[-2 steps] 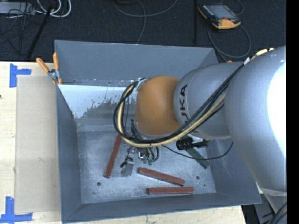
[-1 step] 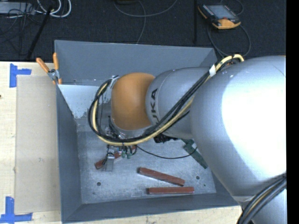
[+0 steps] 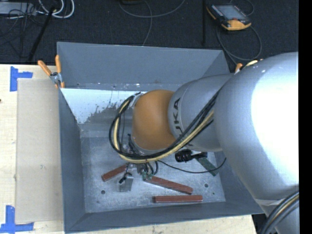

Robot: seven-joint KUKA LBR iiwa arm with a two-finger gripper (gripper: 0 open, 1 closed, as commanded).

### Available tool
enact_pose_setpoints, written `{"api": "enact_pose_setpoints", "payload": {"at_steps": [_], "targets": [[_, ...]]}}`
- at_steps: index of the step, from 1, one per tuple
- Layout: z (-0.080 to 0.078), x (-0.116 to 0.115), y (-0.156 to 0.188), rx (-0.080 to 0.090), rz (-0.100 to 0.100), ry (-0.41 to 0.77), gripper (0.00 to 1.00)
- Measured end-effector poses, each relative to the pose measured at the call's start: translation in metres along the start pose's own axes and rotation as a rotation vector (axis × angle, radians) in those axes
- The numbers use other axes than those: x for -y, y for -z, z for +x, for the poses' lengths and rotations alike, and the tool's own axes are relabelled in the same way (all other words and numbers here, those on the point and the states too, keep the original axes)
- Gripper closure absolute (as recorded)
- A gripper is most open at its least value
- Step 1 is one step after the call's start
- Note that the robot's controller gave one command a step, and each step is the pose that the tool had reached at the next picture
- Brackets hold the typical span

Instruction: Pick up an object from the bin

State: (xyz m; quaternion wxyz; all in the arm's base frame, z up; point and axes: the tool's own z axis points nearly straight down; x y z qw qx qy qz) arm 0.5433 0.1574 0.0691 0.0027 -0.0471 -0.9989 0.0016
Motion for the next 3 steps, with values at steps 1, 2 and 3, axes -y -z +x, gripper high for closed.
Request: {"api": "enact_pose_setpoints", "payload": {"at_steps": [1, 2, 3], "targets": [[-0.002, -0.002, 0.001, 0.005, -0.004, -0.002, 1.00], [0.008, -0.005, 0.080, 0.010, -0.003, 0.332, 1.00], [0.025, -0.013, 0.161, 0.013, -0.005, 0.324, 1.00]]}}
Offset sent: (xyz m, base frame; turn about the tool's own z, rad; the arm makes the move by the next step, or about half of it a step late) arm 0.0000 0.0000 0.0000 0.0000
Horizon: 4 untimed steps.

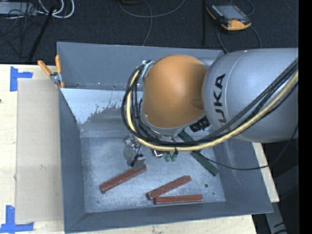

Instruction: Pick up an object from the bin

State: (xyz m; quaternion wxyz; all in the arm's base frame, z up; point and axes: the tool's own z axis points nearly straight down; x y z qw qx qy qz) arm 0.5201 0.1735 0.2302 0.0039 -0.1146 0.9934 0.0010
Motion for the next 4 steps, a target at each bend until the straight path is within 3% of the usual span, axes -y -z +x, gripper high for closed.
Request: {"api": "enact_pose_setpoints", "payload": {"at_steps": [1, 2, 3, 4], "targets": [[0.001, 0.001, -0.004, -0.007, 0.001, -0.003, 0.00], [0.053, 0.082, -0.162, -0.008, 0.000, 0.220, 0.00], [0.052, 0.081, -0.158, -0.010, 0.000, 0.219, 1.00], [0.012, 0.068, -0.158, -0.020, 0.001, 0.274, 1.00]]}}
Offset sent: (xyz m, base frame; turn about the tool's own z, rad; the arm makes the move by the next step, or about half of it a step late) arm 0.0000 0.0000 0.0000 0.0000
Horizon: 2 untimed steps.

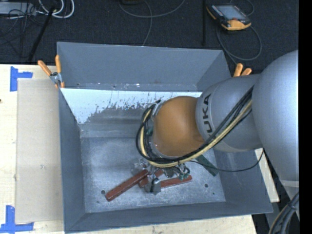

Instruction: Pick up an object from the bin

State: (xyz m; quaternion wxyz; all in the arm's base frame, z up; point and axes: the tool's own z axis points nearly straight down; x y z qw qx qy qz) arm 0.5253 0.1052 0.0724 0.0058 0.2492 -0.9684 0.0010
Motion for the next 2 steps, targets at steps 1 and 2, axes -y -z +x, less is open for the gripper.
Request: {"api": "enact_pose_setpoints", "payload": {"at_steps": [1, 2], "targets": [[-0.033, 0.003, 0.001, 0.001, 0.000, 0.177, 1.00], [-0.002, -0.002, 0.124, 0.018, 0.006, 0.334, 1.00]]}}
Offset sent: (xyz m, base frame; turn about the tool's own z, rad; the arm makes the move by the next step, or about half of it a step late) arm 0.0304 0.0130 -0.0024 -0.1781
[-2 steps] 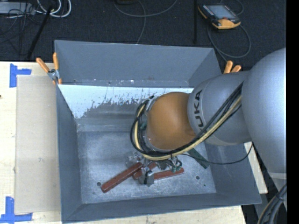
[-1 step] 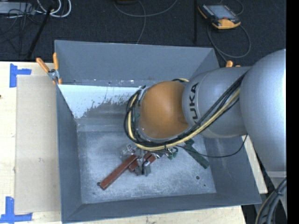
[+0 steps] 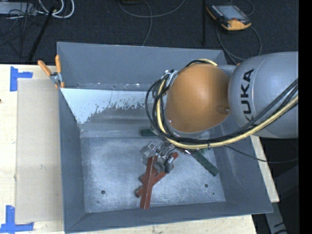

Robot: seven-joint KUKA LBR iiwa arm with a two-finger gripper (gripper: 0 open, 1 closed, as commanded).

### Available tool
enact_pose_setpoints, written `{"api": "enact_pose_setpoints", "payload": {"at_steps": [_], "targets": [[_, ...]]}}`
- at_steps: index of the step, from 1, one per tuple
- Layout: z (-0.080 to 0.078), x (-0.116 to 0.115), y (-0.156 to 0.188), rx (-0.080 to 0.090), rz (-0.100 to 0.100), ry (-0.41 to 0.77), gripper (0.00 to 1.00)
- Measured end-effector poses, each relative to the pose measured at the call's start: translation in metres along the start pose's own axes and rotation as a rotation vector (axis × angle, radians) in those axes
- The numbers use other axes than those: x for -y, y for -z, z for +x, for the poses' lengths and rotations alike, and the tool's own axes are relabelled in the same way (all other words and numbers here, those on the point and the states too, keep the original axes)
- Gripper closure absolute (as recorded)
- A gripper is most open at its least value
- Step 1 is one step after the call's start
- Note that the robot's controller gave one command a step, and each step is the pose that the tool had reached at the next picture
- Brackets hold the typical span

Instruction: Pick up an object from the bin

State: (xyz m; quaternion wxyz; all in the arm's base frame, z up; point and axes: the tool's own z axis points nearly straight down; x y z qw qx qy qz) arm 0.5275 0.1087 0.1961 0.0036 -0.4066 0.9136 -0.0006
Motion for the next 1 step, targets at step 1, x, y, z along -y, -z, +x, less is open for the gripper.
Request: {"api": "enact_pose_setpoints", "payload": {"at_steps": [1], "targets": [[-0.0201, -0.0130, 0.0825, 0.001, -0.003, 0.395, 1.00]]}}
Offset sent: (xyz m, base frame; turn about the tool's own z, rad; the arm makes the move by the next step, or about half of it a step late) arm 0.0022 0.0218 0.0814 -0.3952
